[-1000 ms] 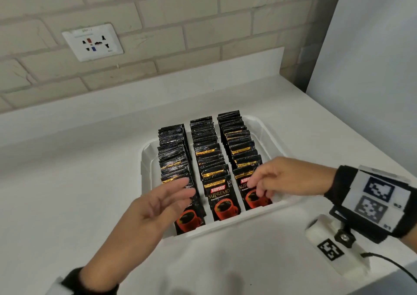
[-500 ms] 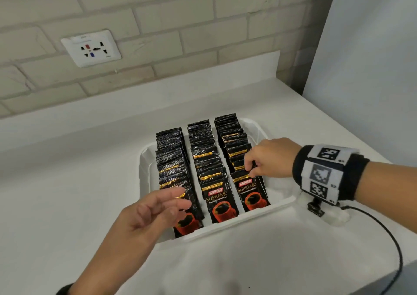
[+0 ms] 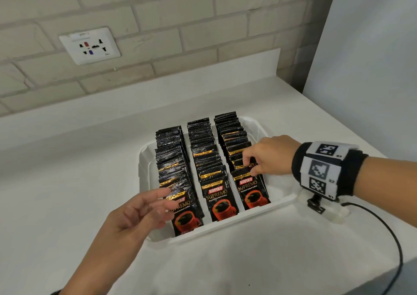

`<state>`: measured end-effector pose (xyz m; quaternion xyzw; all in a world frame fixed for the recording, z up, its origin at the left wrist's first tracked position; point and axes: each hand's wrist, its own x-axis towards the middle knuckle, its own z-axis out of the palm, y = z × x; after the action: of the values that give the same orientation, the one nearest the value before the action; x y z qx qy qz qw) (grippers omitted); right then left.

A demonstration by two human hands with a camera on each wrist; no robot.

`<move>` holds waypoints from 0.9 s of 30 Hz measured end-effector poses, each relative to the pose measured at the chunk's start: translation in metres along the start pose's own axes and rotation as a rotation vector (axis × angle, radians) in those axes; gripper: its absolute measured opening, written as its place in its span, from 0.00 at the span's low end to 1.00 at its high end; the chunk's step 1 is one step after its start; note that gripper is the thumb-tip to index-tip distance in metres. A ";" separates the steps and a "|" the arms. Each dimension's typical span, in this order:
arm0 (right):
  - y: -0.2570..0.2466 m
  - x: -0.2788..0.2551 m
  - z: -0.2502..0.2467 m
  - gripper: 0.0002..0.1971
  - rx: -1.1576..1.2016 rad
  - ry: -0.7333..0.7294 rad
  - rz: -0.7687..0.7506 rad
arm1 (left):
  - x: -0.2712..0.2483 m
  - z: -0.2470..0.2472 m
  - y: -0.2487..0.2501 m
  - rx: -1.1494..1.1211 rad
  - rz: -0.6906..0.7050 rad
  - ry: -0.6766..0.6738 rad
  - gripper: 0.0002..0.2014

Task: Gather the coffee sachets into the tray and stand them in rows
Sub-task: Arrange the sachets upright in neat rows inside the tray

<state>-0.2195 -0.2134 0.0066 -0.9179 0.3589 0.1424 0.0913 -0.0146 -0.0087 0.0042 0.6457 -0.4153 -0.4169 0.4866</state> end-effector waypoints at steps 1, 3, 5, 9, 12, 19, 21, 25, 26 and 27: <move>0.000 0.000 0.000 0.13 -0.004 0.004 0.002 | -0.001 -0.001 0.001 -0.020 0.000 -0.003 0.08; 0.001 0.001 -0.001 0.11 0.000 0.018 0.006 | -0.001 -0.003 -0.002 -0.027 0.021 -0.027 0.33; 0.002 0.000 -0.002 0.08 0.017 0.022 0.014 | -0.001 -0.004 -0.003 -0.039 0.026 0.016 0.48; 0.006 0.000 -0.007 0.03 0.064 0.013 0.033 | -0.001 -0.006 -0.006 -0.074 0.021 0.026 0.50; 0.008 0.003 -0.012 0.04 0.072 0.000 0.038 | -0.001 -0.008 -0.009 -0.078 0.013 0.015 0.51; 0.006 0.010 -0.011 0.07 0.030 -0.037 0.070 | -0.002 -0.012 -0.012 -0.062 0.004 0.047 0.41; 0.006 0.007 -0.015 0.10 0.027 -0.028 0.086 | -0.001 -0.014 -0.013 -0.078 -0.017 0.088 0.13; 0.013 -0.011 -0.028 0.11 0.114 0.084 0.112 | -0.001 -0.020 -0.027 0.085 -0.058 0.220 0.13; 0.018 -0.018 -0.029 0.10 0.154 0.112 0.119 | -0.002 -0.020 -0.028 0.112 -0.067 0.262 0.14; 0.024 -0.025 -0.027 0.09 0.192 0.140 0.128 | -0.001 -0.019 -0.031 0.135 -0.081 0.296 0.17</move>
<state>-0.2481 -0.2225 0.0391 -0.8879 0.4342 0.0487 0.1443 0.0069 0.0036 -0.0229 0.7475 -0.3401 -0.3076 0.4807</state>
